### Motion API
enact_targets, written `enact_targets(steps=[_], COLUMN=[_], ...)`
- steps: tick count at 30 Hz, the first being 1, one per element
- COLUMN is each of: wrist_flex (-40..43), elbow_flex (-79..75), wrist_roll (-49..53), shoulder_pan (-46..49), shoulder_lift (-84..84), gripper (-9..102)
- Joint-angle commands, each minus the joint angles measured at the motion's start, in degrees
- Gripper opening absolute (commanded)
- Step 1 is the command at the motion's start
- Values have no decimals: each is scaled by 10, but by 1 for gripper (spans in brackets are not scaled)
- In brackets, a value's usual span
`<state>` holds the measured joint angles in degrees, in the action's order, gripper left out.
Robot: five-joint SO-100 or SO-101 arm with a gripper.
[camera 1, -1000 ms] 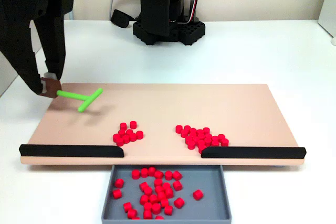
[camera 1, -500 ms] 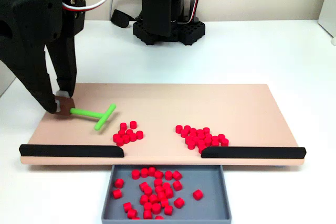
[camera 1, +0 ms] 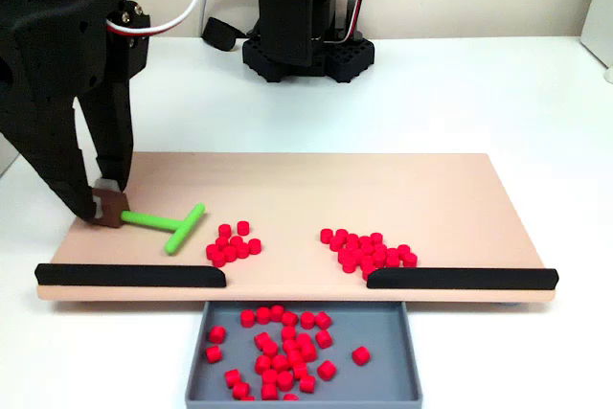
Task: Push granules from right to the grey container
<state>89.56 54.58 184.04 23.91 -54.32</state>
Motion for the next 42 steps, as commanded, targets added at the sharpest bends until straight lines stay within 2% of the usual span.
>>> enact_targets(steps=[1, 42], wrist_flex=[-2, -10], elbow_flex=[-21, -41], wrist_roll=[387, 327], shoulder_pan=[-5, -25], shoulder_lift=[-15, 23], gripper=[0, 0])
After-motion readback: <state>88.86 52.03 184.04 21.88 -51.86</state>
